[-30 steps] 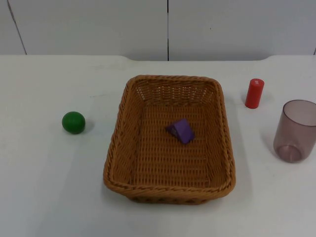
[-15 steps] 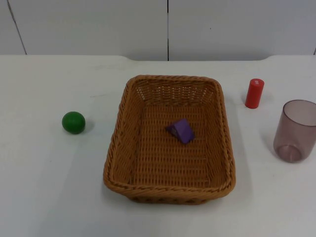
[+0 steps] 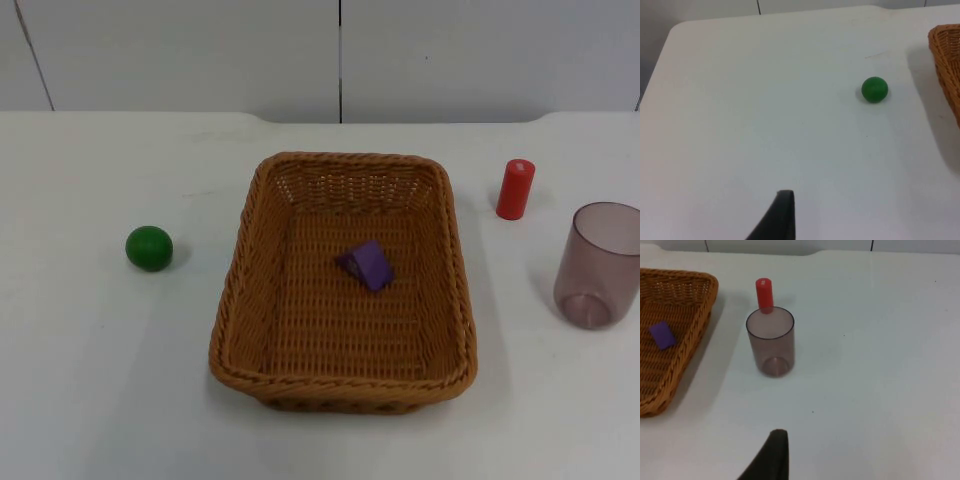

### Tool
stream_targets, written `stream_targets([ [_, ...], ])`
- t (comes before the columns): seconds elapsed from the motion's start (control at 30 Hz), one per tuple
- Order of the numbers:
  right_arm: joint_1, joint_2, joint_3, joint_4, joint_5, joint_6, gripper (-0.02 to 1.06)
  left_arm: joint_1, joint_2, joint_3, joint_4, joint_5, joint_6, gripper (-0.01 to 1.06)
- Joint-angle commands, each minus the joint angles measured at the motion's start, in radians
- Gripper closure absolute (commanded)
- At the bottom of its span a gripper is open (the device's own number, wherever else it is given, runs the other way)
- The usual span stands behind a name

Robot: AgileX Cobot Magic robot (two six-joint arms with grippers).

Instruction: Pick up the basket with the left hand and place the triangular block into the basket with the right hand.

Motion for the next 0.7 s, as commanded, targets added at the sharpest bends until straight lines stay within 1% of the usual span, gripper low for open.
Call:
stream_targets([
  [0.0,-0.002,-0.002,0.002,-0.005,-0.014,0.007,0.07,0.003,-0.002,0.004,-0.01,-0.004,-0.001,0.0],
  [0.37,-0.002,-0.002,0.002,0.001,-0.014,0.004,0.07,0.003,-0.002,0.004,-0.01,-0.004,-0.001,0.0],
  [0.47,-0.002,-0.002,0.002,0.001,-0.014,0.004,0.07,0.003,-0.002,0.004,0.016,-0.006,-0.038,0.0],
  [0.67,-0.002,-0.002,0.002,0.001,-0.014,0.004,0.07,0.003,-0.002,0.004,0.018,-0.006,-0.038,0.0],
])
